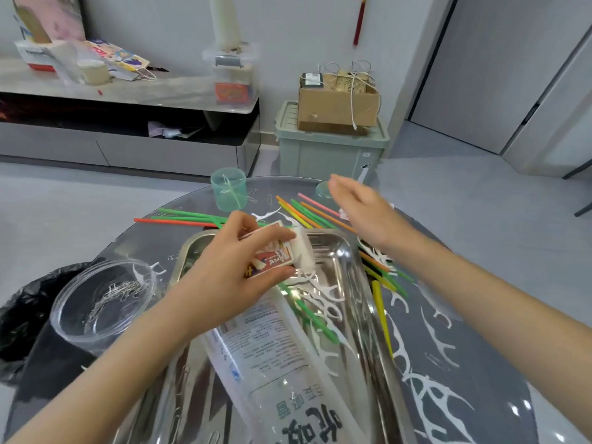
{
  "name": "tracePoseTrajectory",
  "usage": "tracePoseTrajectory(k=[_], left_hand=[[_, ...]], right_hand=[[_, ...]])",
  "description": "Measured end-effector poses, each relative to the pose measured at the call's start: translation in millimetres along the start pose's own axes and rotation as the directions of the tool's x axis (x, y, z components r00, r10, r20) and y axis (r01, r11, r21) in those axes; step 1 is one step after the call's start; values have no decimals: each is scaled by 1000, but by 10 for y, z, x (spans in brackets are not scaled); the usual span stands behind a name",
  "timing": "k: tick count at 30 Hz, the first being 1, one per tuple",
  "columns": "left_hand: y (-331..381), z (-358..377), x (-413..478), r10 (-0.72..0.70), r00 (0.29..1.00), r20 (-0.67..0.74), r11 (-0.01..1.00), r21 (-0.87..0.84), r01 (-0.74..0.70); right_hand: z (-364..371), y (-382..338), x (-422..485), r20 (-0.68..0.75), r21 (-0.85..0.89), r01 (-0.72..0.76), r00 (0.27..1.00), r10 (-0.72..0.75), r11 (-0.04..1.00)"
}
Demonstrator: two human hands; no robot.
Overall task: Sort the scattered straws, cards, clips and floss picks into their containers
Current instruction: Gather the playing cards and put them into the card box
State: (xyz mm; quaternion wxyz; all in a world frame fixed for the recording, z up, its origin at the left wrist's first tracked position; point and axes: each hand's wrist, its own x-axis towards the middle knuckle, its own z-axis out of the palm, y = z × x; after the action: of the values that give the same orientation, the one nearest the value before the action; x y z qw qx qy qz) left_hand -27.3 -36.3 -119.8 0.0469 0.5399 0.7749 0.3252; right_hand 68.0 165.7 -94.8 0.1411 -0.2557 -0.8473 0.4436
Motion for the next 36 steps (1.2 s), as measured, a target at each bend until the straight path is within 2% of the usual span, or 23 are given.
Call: tracePoseTrajectory(k=[2, 4, 8, 12, 17, 22, 26, 28, 32, 36], left_hand=[[-8, 15, 79, -18, 1000, 17, 999, 37, 17], [-15, 65, 199, -14, 1000, 14, 997, 74, 13], [-63, 146, 387, -19, 998, 51, 992, 124, 13], [-123, 174, 465, -51, 998, 34, 998, 34, 50], [-211, 186, 475, -63, 998, 13, 998, 9, 63], [-221, 225, 440, -58, 998, 2, 998, 13, 58], [-212, 231, 444, -64, 998, 8, 998, 2, 64], [-210, 219, 454, -63, 998, -2, 998, -5, 63], [-194, 200, 467, -67, 998, -7, 997, -23, 67], [-187, 194, 463, -77, 997, 0, 996, -35, 77]], right_hand=[[-244, 241, 165, -73, -163, -23, 997, 11, 986], [-439, 485, 344, -76, -302, -67, 996, 46, 951], [-597, 807, 648, -46, -437, -122, 992, 114, 891], [-567, 957, 882, 13, -493, -163, 981, 195, 855], [-564, 1025, 995, 47, -550, -71, 992, 116, 832], [-678, 984, 1033, 201, -623, 0, 966, 160, 782], [-740, 905, 1084, 287, -648, 42, 939, 192, 761], [-720, 884, 1083, 314, -692, 79, 928, 200, 717], [-646, 931, 1080, 280, -746, 160, 956, 87, 647], [-637, 935, 1071, 263, -729, 186, 965, 18, 659]])
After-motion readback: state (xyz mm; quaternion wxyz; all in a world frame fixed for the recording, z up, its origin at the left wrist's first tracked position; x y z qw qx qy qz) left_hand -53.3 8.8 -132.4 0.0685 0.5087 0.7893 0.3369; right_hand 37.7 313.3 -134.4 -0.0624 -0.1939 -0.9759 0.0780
